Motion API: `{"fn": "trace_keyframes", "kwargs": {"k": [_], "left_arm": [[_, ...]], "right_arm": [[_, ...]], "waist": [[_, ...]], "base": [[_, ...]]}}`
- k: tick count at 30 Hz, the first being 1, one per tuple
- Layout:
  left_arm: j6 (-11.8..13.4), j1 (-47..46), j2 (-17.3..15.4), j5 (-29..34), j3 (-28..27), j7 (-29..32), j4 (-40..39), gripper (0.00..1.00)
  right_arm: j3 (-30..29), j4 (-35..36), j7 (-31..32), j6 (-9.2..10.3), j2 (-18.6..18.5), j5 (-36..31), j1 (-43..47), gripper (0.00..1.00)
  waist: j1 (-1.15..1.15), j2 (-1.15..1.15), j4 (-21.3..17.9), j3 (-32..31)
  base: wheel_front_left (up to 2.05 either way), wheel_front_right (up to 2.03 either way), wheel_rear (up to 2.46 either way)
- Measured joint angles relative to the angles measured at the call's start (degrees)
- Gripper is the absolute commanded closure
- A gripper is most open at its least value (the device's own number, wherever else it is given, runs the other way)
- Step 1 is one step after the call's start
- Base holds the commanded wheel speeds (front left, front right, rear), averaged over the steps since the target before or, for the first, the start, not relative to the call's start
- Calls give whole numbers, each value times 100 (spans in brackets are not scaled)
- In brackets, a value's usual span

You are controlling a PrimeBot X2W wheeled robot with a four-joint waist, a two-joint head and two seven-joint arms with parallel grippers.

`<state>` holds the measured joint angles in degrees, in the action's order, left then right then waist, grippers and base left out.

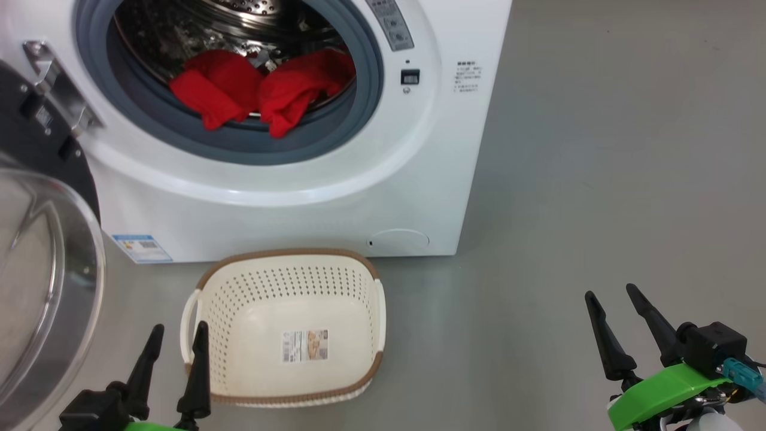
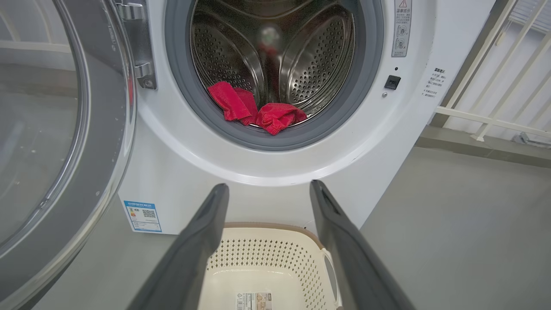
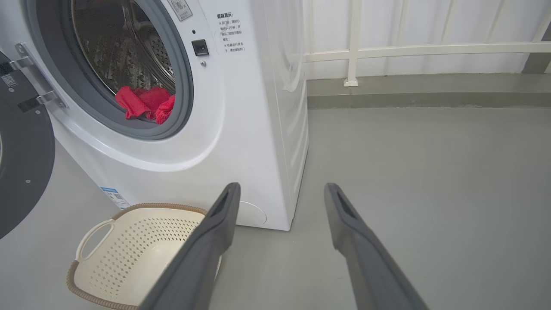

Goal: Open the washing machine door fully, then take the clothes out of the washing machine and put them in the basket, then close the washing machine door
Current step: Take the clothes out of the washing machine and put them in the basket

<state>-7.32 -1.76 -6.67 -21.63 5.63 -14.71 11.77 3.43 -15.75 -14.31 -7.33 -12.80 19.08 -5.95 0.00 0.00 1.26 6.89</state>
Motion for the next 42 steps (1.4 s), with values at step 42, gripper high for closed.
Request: {"fn": "trace_keyframes", "kwargs": {"k": [42], "left_arm": [[0,-3177,89,244,491,89,2655,0]], "right_arm": [[175,15,0,0,208,-82,-647,0]], "waist": [[0,0,-126,904]], "base": [[26,-27,0]]}}
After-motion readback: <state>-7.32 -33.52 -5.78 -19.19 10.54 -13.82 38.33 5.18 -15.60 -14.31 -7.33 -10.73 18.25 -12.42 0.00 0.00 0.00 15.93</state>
